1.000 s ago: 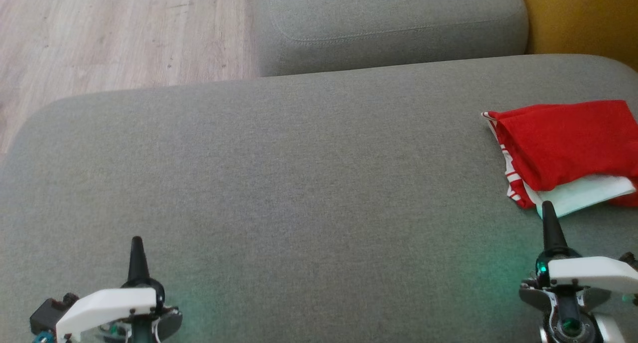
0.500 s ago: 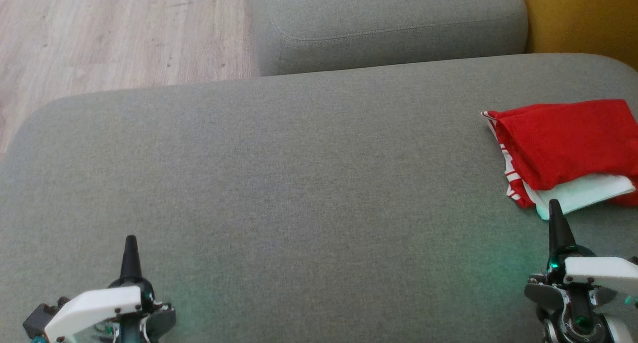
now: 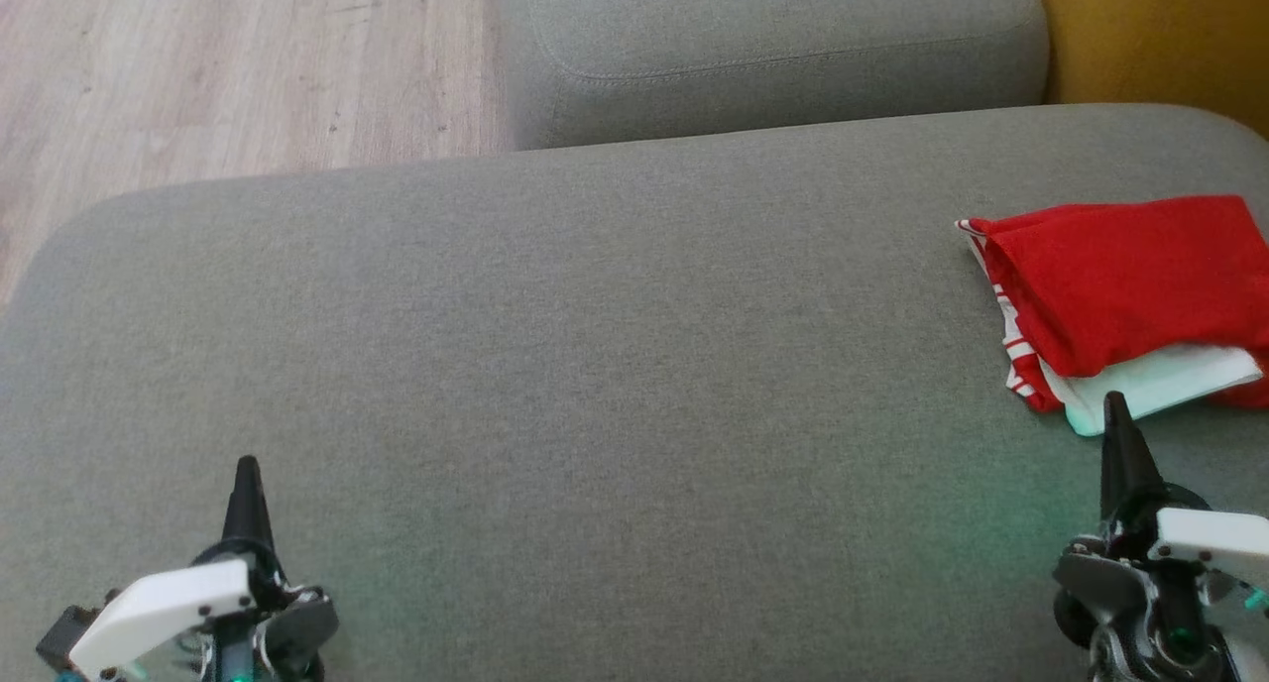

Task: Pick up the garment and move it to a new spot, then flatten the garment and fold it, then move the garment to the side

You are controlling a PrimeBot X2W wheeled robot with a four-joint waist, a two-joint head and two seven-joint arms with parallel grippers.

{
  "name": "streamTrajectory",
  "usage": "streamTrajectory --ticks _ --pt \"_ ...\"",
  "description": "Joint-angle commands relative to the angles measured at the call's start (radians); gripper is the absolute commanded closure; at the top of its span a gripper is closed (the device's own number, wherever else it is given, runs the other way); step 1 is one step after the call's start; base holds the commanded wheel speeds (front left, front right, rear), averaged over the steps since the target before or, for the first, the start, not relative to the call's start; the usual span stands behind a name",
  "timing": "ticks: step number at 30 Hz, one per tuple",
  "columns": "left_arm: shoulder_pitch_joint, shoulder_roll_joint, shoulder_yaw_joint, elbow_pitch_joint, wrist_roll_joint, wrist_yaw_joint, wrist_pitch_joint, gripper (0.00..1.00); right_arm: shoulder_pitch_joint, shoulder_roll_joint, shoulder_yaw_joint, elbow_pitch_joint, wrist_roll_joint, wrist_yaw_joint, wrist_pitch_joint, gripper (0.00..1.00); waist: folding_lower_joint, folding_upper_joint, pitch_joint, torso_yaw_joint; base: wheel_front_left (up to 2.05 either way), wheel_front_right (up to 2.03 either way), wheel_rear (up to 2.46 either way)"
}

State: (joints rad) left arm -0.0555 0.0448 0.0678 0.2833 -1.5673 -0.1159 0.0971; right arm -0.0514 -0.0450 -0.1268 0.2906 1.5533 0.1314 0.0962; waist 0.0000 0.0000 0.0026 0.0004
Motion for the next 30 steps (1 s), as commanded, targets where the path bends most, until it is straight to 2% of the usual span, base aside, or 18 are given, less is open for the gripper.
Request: streamTrajectory --ticks 1,30 --pt "-0.052 0.005 0.041 -0.037 -0.024 -0.012 0.011 1.00 -0.056 -0.005 0.016 -0.043 0.034 -0.001 0.012 1.00 0.0000 0.0000 0.000 0.000 0.00 0.00 0.00" --pt "-0.053 0.005 0.046 -0.038 -0.041 -0.015 0.016 1.00 -0.056 -0.005 0.013 -0.046 0.055 -0.001 0.017 1.00 0.0000 0.0000 0.001 0.000 0.00 0.00 0.00"
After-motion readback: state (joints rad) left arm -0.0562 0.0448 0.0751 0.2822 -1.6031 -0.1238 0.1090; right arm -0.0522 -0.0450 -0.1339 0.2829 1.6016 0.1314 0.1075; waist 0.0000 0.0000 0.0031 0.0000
